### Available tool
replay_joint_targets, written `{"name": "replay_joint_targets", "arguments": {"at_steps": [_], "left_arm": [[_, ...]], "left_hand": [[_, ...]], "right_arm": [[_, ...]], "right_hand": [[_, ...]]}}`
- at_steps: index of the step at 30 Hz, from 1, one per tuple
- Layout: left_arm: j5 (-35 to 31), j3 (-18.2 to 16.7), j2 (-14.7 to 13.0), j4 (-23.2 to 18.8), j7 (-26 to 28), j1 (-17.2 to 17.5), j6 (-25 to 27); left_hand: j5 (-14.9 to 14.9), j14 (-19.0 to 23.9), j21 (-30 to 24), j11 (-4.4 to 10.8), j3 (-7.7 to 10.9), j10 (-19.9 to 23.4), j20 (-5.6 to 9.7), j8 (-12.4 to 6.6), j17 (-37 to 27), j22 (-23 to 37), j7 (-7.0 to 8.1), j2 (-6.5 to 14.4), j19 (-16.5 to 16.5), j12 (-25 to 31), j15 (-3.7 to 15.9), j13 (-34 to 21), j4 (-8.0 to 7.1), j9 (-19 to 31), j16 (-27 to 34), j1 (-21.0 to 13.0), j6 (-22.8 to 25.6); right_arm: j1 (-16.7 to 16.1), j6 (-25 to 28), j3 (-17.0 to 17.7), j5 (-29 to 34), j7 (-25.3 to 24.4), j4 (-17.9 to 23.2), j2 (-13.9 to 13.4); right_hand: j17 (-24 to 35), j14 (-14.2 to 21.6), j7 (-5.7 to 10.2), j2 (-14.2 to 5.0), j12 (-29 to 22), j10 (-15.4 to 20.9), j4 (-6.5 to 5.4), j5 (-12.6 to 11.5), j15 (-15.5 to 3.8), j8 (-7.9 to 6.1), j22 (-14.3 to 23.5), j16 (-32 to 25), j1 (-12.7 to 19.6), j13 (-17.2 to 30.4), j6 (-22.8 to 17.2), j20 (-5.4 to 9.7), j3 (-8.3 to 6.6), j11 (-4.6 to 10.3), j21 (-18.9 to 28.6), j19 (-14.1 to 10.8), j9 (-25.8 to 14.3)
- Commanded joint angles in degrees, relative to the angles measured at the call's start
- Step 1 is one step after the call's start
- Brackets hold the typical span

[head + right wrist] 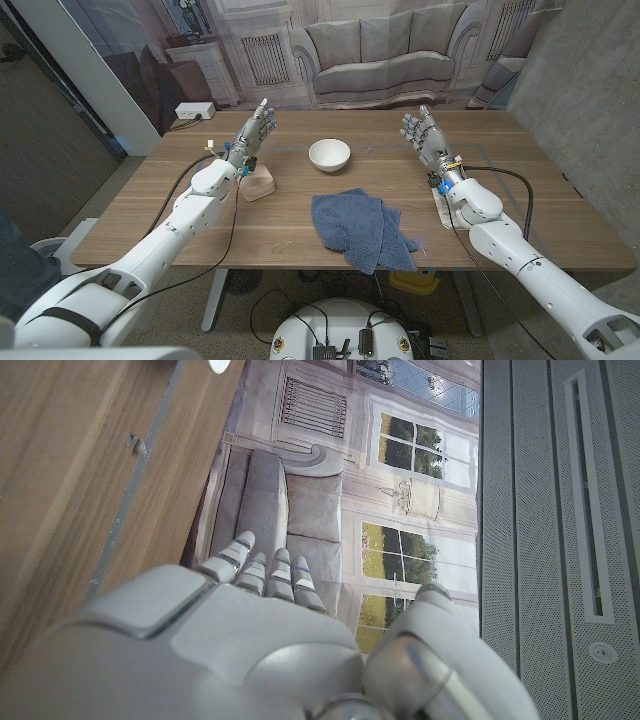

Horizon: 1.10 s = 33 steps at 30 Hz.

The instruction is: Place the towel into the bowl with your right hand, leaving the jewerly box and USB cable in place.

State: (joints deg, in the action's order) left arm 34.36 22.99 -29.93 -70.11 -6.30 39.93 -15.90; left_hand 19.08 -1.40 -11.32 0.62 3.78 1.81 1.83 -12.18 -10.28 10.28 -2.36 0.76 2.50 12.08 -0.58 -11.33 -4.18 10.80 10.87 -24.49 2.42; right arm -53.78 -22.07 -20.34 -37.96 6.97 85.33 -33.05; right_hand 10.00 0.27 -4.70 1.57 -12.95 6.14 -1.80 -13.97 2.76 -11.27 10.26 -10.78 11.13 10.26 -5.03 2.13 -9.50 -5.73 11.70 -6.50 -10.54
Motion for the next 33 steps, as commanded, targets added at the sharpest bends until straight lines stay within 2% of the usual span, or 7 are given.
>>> {"name": "replay_joint_targets", "arguments": {"at_steps": [1,7,12,29,33], "left_arm": [[0.7,0.2,0.5,1.6,-2.2,-1.2,-0.6],[0.4,0.5,0.1,1.5,-2.9,-1.3,-0.1],[1.2,0.5,0.3,1.4,-3.5,-0.9,0.0],[0.9,0.4,-0.4,-0.7,-2.4,0.6,0.2],[0.5,0.3,-0.8,-1.5,-1.6,0.9,0.6]], "left_hand": [[-0.2,0.4,-0.3,-0.02,0.10,0.6,0.66,-0.08,-0.3,0.1,-0.18,0.1,-0.2,0.4,0.31,-0.1,0.31,0.1,0.3,-0.2,0.7],[-0.2,0.5,-0.3,-0.09,0.09,0.8,0.64,-0.10,-0.3,0.1,-0.25,0.2,-0.2,0.4,0.39,-0.1,0.35,0.1,0.3,-0.3,0.9],[-0.3,0.7,-0.3,-0.16,0.08,1.1,0.67,-0.20,-0.3,0.1,-0.43,0.3,-0.2,0.5,0.24,-0.1,0.39,0.1,0.3,-0.4,1.3],[-0.5,-0.4,0.0,-0.52,0.00,1.1,0.79,-0.16,-0.3,0.1,-0.80,0.5,0.7,0.4,0.08,0.0,0.52,0.1,-0.1,-0.8,1.7],[-0.5,-0.2,-0.4,-0.58,-0.05,1.3,1.08,-0.16,-0.3,0.1,-0.93,0.5,-0.4,0.4,-0.03,0.0,0.57,0.1,-0.1,-0.9,1.9]], "right_arm": [[-3.0,1.1,0.5,1.0,-2.0,5.5,-1.9],[-5.2,0.2,1.0,2.5,-3.6,7.8,-2.8],[-6.5,-0.4,1.4,3.0,-4.8,9.0,-2.9],[-9.3,-2.2,1.7,4.1,-4.7,11.7,-4.0],[-9.8,-2.4,1.7,4.5,-4.6,12.4,-4.4]], "right_hand": [[0.3,0.5,0.29,-0.04,-0.4,0.4,0.36,-0.2,0.07,-0.10,0.1,-0.3,0.5,0.2,-0.6,1.23,-0.05,0.22,0.4,-0.3,-0.1],[0.3,0.8,0.31,-0.04,-0.5,0.6,0.45,-0.1,-0.05,-0.10,0.1,-0.3,0.6,0.2,-0.6,1.25,-0.02,0.29,0.4,-0.5,-0.1],[0.3,2.3,0.33,-0.06,-0.6,1.3,0.60,0.0,-0.64,-0.12,0.1,-0.7,0.7,0.3,-0.8,1.79,0.10,0.36,0.9,-2.0,-0.1],[0.4,3.6,0.93,-0.28,-0.9,2.8,0.95,0.1,-0.45,-0.56,0.1,-0.8,1.1,0.3,-2.4,2.01,0.14,0.54,0.9,-3.1,-0.2],[0.4,3.9,0.95,-0.35,-1.0,3.3,1.02,0.1,-0.70,-0.63,0.1,-0.8,1.2,0.3,-2.7,2.00,0.14,0.51,1.0,-3.4,-0.2]]}}
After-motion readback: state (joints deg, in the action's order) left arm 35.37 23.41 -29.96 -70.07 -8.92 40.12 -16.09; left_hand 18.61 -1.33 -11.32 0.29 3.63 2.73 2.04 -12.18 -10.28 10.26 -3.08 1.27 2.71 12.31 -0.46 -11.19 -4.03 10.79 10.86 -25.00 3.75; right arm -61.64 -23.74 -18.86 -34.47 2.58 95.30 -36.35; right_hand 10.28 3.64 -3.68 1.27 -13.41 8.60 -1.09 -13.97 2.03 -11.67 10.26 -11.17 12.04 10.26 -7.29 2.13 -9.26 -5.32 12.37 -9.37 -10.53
